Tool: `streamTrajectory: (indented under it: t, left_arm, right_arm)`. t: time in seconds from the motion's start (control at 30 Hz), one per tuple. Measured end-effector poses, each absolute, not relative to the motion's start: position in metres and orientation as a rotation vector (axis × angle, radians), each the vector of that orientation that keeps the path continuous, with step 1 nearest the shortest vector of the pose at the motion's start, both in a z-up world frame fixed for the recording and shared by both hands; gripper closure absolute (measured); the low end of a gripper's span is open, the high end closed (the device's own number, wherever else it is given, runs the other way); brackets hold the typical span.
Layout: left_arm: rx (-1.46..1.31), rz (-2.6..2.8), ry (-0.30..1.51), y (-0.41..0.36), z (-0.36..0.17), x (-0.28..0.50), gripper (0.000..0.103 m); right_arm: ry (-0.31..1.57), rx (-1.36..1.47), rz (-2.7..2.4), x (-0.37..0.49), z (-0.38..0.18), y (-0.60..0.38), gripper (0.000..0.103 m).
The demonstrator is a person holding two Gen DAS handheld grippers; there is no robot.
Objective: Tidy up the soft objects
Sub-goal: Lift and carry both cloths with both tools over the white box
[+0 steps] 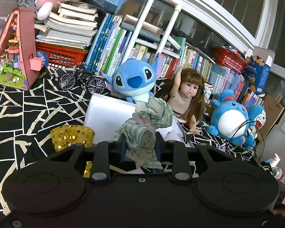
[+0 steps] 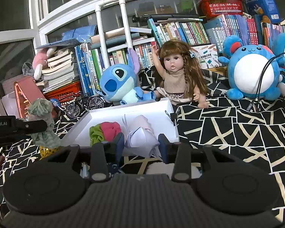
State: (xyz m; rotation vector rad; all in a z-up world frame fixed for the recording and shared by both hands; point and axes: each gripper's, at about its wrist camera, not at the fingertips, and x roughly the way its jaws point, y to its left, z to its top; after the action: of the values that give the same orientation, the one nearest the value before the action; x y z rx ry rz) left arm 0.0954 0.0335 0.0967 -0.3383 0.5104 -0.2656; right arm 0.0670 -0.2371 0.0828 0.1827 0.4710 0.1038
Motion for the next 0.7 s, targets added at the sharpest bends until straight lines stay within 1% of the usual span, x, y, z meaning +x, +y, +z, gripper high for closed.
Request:
streamTrajectory:
  t: [0.23, 0.47, 0.7]
  left_arm:
    - [-0.372, -0.264, 0.556, 0.037, 0.097, 0.121, 0.076]
    - [-0.412, -0.249, 0.611, 0.041, 0.095, 0.164, 0.076]
    - [-0.396, -0.181, 0.675, 0.037, 0.077, 0.210, 0.076]
  right_arm:
    - [0.485, 0.193, 0.096, 0.087, 0.090, -0.241, 0.059]
    - [0.529, 0.244, 0.072, 0.129, 0.097, -0.251, 0.059]
    - [0.602, 0.252, 0.027, 0.173, 0.088, -0.254, 0.059]
